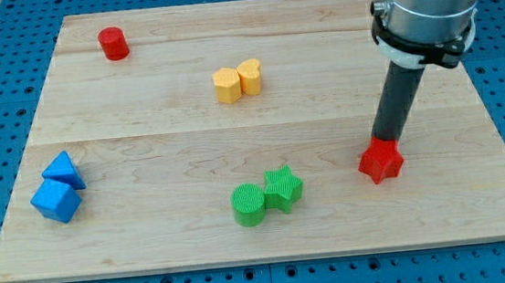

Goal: Place the red star parallel to green star

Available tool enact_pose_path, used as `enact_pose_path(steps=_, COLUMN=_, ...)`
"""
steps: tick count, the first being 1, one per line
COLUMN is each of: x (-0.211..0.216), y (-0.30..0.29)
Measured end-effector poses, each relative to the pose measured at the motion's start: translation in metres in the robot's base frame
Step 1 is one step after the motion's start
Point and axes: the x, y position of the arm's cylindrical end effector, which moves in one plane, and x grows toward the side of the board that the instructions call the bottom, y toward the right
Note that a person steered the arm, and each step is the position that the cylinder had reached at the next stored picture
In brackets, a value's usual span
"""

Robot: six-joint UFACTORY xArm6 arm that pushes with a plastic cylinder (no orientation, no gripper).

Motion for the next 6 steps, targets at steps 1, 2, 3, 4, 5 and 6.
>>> enact_pose_path(steps=1, x=-0.047, y=-0.057)
enact_pose_path(steps=2, x=-0.014, y=-0.075)
enact_pose_path(steps=3, x=0.015, y=-0.045)
enact_pose_path(steps=4, x=-0.007, y=-0.033)
enact_pose_path(steps=5, x=0.017, y=0.007)
enact_pose_path(steps=6, x=0.024, y=0.002)
